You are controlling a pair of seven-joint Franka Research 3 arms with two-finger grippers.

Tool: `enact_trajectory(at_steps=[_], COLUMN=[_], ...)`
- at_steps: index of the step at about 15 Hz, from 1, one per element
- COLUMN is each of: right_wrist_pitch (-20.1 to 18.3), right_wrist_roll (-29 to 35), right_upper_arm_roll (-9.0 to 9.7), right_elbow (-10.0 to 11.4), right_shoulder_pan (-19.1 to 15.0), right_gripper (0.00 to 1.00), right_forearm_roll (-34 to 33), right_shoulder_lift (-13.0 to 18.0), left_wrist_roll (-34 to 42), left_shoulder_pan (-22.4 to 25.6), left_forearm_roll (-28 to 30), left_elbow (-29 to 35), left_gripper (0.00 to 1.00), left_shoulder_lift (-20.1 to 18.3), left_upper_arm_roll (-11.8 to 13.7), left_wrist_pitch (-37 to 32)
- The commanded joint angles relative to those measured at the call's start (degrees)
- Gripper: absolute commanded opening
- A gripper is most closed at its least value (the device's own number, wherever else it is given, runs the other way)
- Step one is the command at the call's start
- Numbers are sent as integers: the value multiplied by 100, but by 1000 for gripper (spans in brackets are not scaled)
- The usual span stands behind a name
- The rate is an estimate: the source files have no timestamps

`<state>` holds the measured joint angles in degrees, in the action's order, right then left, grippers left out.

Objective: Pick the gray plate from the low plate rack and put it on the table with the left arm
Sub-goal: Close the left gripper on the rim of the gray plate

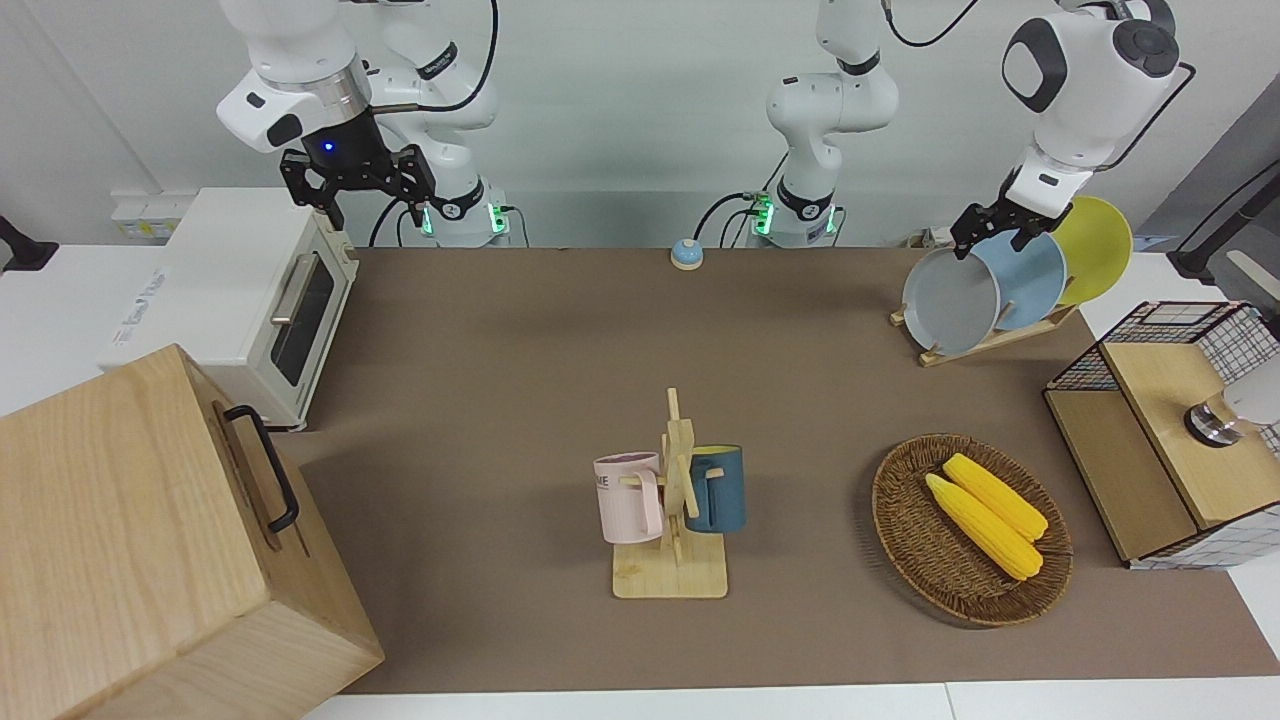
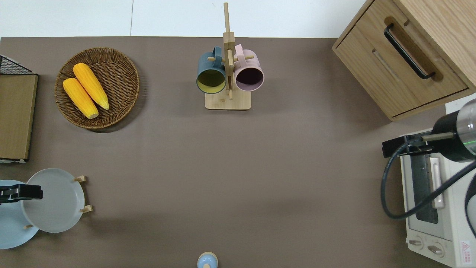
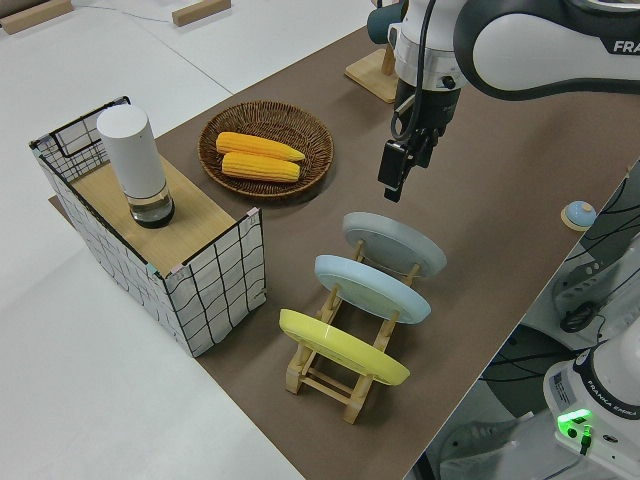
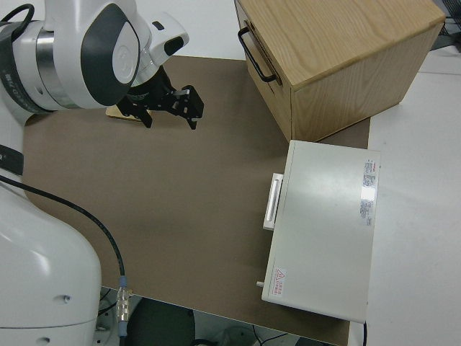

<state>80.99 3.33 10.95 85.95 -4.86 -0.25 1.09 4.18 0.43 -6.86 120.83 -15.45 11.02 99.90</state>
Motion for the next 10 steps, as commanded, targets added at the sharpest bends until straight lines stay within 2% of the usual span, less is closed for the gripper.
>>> enact_trajectory(at_steps=[1, 5, 10], right_wrist_pitch=[-84, -84, -84], right_wrist_roll=[1, 1, -8], right_upper_arm_roll=[38, 30, 30], right_elbow=[-35, -35, -35], right_shoulder_pan=[-41, -41, -41], right_gripper=[990, 987, 987], right_forearm_roll=[34, 34, 34], right_shoulder_lift=[14, 14, 14], left_wrist_roll=[48, 48, 145], left_shoulder_pan=[-8, 1, 229], left_forearm_roll=[-140, -237, -237], left_elbow=[687, 1143, 1592], left_gripper=[991, 989, 989], left_shoulder_lift=[-397, -485, -485], left_upper_arm_roll=[154, 164, 164], left_wrist_pitch=[512, 968, 1522])
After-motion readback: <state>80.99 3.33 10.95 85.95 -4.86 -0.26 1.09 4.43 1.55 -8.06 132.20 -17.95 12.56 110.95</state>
